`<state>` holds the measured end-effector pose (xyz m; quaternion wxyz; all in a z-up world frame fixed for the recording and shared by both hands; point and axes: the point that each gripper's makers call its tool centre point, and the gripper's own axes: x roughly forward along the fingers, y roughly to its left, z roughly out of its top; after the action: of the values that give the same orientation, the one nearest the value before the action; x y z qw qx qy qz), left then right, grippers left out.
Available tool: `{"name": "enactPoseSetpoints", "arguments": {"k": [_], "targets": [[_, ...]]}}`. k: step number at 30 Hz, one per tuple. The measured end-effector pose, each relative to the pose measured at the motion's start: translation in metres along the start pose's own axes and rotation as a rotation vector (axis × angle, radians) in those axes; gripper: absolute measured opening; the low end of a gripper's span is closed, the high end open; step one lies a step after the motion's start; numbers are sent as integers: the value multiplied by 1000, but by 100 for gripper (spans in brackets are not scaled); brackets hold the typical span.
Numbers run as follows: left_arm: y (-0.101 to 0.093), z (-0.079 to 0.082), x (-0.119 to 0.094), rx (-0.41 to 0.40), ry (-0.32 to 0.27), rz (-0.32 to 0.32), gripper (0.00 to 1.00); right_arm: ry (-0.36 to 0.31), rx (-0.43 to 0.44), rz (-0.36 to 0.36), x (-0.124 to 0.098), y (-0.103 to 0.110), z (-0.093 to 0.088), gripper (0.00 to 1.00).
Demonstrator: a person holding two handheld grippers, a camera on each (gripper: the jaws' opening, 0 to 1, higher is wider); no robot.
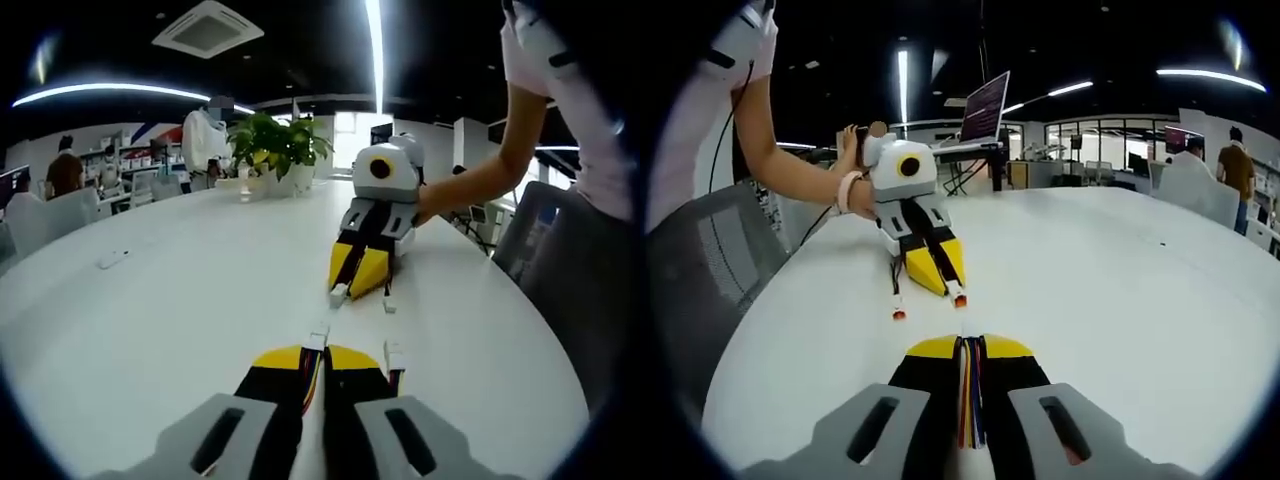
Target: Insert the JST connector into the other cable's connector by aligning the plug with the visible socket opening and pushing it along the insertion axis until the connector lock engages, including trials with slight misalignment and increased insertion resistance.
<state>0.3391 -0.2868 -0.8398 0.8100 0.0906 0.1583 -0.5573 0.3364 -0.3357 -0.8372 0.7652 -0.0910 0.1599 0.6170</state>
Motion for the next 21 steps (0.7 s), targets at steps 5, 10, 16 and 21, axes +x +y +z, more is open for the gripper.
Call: {"name": "enactPoseSetpoints", "arguments": {"k": [5,10,16,21], "targets": [[4,1,-6,5,-3,-6,1,-18,-12,8,0,0,9,4],[7,15,-9,38,-21,-2,1,-27,-33,25,1,4,16,3],[3,26,-11,57,-30,-37,1,-57,-61,46,0,8,31,3],[-1,32,-11,68,-26,-51,1,-55,-83,65,1,12,36,3]]}}
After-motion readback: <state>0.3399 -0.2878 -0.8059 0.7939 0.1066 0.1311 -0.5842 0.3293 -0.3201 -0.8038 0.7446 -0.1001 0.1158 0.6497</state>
